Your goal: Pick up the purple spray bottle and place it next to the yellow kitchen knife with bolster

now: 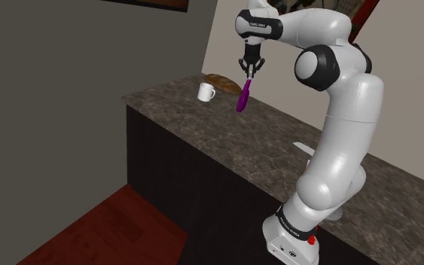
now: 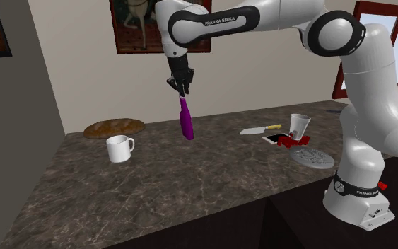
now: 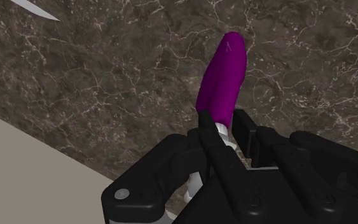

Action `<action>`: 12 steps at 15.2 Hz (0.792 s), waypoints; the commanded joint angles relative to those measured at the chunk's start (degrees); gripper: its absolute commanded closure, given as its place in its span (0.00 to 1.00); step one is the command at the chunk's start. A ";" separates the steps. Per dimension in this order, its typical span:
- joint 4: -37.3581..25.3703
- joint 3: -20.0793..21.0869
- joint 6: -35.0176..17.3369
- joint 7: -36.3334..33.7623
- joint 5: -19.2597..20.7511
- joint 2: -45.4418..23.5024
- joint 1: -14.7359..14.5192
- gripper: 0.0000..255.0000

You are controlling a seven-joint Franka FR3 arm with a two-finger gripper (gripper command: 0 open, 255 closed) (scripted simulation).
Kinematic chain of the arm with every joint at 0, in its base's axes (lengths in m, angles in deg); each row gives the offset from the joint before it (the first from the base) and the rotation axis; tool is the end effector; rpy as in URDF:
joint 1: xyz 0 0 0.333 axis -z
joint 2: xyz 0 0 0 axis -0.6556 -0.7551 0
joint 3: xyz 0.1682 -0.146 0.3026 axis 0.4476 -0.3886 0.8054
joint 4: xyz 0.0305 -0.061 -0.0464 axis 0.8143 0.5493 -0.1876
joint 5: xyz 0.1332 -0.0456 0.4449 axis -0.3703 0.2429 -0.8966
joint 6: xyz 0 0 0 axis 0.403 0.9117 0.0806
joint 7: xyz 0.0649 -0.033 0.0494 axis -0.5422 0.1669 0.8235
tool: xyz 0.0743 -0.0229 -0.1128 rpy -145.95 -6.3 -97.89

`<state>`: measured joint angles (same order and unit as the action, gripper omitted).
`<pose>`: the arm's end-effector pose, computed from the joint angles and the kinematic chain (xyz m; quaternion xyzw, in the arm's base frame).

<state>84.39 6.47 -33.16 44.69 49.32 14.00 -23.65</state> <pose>0.6663 -0.3762 0.5543 0.8818 -0.4437 -0.0222 0.1584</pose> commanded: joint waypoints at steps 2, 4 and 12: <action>3.50 -1.00 -1.91 2.64 0.28 2.49 1.93 1.00; 5.95 -1.76 -3.45 4.55 0.45 4.06 3.33 1.00; 11.96 -5.13 -8.54 13.00 0.49 7.76 9.27 1.00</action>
<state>96.39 1.78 -41.42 56.33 49.93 21.66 -15.21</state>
